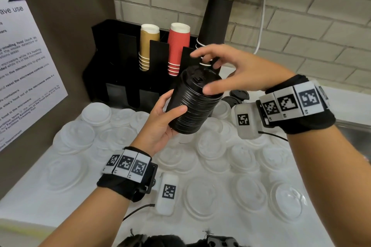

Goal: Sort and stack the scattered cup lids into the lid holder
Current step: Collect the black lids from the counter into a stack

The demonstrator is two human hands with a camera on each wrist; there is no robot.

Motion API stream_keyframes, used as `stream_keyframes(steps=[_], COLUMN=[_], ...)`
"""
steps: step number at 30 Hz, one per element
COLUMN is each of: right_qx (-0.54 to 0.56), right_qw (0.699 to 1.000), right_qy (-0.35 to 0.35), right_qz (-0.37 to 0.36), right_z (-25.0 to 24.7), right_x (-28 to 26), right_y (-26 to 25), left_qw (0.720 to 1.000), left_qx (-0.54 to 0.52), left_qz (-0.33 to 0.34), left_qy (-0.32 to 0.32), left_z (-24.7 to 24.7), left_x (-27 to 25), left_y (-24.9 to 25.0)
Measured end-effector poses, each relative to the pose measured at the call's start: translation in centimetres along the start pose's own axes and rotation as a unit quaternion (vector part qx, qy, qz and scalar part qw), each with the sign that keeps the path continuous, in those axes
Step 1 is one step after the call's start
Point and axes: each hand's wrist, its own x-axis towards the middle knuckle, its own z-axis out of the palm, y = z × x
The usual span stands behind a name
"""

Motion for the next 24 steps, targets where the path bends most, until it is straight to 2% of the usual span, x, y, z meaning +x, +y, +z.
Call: stream_keyframes(steps=[3,5,6,8,10,11,16,19,24], right_qx=[0.108,0.14,0.135,0.061,-0.072,-0.124,-0.165,-0.227,-0.207], right_qw=[0.983,0.952,0.939,0.934,0.93,0.924,0.9,0.886,0.898], right_qy=[0.131,0.218,0.222,0.13,0.021,-0.002,-0.035,-0.063,-0.045], right_qz=[0.065,0.162,0.225,0.327,0.359,0.361,0.403,0.399,0.387], right_z=[-0.5,-0.2,0.0,0.9,2.1,2.6,3.8,4.3,5.0], right_x=[1.0,2.6,3.5,4.9,5.7,6.0,7.5,8.2,8.6], right_y=[3.4,7.3,9.6,14.4,18.5,20.0,23.6,24.7,25.5], left_qw=[1.0,1.0,0.999,0.999,0.998,0.998,0.998,0.998,0.997], left_qx=[-0.007,-0.015,-0.018,-0.026,-0.031,-0.03,-0.022,-0.014,-0.013], left_qz=[0.012,0.021,0.026,0.035,0.042,0.045,0.058,0.055,0.051], left_qy=[0.006,0.013,0.017,0.024,0.026,0.028,0.033,0.042,0.053], left_z=[-0.2,-0.4,-0.6,-0.9,-1.3,-1.5,-2.5,-3.0,-3.5], left_x=[0.2,0.3,0.4,0.7,0.9,1.0,1.4,1.8,2.3], left_y=[0.5,0.9,1.2,1.7,2.1,2.3,2.8,2.9,2.8])
